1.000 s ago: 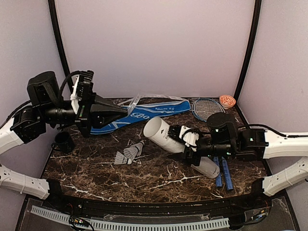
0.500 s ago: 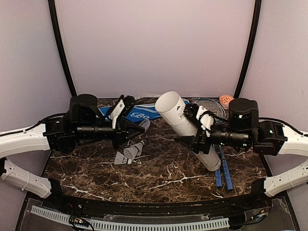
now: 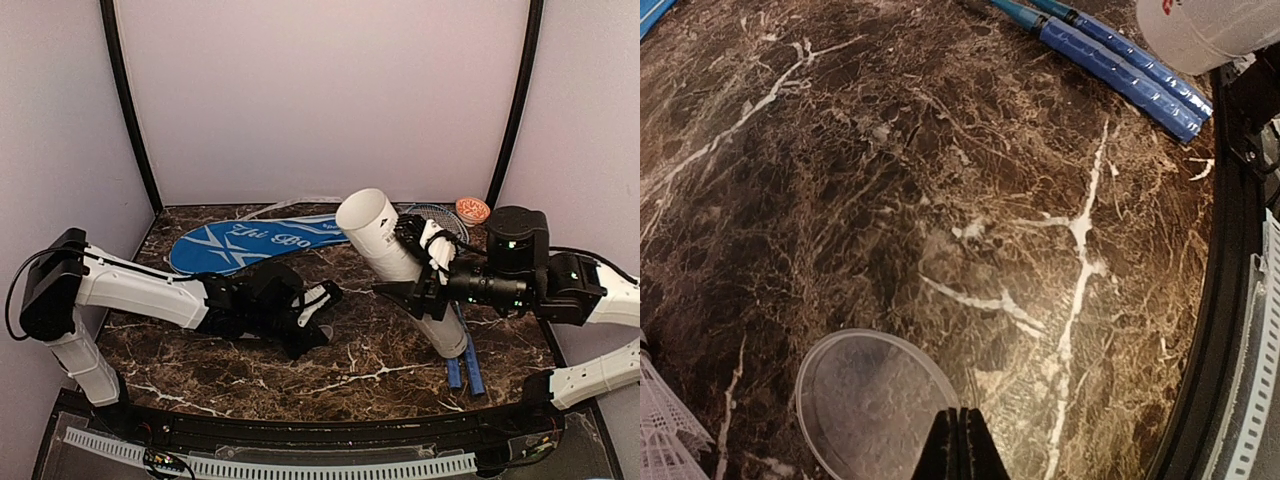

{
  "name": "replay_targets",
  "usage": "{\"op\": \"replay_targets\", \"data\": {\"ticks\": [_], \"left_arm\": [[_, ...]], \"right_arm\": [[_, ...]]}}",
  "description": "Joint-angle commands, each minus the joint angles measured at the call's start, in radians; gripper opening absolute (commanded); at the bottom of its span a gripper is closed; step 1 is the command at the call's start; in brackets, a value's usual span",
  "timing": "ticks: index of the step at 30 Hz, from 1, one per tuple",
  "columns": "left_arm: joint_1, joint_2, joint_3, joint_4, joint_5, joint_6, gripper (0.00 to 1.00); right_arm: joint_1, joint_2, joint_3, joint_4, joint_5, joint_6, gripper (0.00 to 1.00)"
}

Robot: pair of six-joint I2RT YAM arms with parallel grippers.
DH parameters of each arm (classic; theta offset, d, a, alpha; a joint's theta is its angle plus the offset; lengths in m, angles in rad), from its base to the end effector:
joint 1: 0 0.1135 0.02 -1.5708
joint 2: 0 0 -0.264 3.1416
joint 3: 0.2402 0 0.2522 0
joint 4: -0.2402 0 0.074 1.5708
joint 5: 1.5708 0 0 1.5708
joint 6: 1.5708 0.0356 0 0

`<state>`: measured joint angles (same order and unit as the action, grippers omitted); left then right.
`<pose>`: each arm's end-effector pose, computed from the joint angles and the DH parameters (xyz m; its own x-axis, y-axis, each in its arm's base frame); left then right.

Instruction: Pack up the badminton gear

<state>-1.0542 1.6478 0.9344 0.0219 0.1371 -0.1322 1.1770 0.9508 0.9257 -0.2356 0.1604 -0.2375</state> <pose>0.1681 -0.3058 0.1921 -0.4326 0.4972 -0.7521 0.8639 0.4674 -0.1879 0.0891 0.1995 0.3541 0.1044 -0.3540 -0.9294 -0.8517 0.4507 -0.2673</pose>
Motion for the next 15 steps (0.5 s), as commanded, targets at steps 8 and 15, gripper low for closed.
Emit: {"op": "replay_targets", "data": {"ticks": [8, 15], "left_arm": [[-0.001, 0.127, 0.113, 0.028, 0.013, -0.021, 0.11], [0.021, -0.041, 0.04, -0.007, 0.086, -0.064, 0.46]], "right_arm": [[-0.004, -0.008, -0.029, 0.051, 0.015, 0.029, 0.55], [-0.004, 0.001, -0.038, 0.061, 0.009, 0.028, 0.55]]}}
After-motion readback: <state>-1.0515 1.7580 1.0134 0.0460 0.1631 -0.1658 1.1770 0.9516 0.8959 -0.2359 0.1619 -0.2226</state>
